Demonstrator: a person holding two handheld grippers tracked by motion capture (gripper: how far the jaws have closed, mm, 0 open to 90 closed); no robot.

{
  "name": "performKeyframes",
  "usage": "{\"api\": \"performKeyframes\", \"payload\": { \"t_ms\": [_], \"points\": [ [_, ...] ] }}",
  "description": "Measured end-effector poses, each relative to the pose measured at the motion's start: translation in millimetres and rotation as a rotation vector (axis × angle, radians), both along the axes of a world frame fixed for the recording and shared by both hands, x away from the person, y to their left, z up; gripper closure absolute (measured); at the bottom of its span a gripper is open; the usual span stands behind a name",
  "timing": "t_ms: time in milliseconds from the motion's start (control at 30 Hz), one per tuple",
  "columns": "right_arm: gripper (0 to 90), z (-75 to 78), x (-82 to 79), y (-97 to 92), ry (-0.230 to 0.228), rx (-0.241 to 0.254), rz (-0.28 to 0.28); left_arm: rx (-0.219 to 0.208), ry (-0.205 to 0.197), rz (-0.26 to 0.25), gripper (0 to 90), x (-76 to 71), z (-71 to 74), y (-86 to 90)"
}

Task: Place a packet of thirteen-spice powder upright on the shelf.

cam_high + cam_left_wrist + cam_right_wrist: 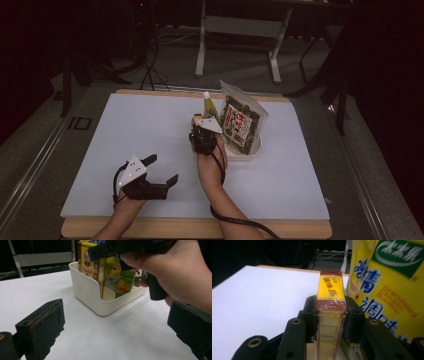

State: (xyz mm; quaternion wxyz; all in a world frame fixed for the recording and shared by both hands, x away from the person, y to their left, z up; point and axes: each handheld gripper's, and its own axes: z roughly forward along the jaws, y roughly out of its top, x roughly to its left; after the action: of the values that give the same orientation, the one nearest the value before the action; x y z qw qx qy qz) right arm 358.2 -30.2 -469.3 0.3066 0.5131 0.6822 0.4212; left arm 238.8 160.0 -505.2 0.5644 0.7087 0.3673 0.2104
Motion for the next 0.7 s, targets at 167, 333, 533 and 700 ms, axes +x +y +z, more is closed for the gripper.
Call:
{"api": "performKeyframes", "payload": {
  "t_ms": [167, 333, 533, 700],
  "points": [
    [67.0, -12.3, 3.1, 1.8, 0.015, -0.019, -0.002, 0.003, -0.002, 0.000, 1.5, 0.0, -0.2, -0.1],
    [64.8, -14.8, 3.1, 2.9, 0.016, -0.013, 0.005, 0.003, 0.003, -0.006, 1.5, 0.2, -1.0, -2.0],
    [62.1, -13.0, 1.9, 0.2, 0.033, 0.030, 0.026, 0.006, 0.004, -0.008, 1.5, 0.4, -1.1, -1.2],
    [55.4, -4.2, -3.4, -2.7, 0.003, 0.052, 0.065, -0.002, 0.014, -0.024, 1.5, 1.5, -1.4, -1.1]
  ]
}}
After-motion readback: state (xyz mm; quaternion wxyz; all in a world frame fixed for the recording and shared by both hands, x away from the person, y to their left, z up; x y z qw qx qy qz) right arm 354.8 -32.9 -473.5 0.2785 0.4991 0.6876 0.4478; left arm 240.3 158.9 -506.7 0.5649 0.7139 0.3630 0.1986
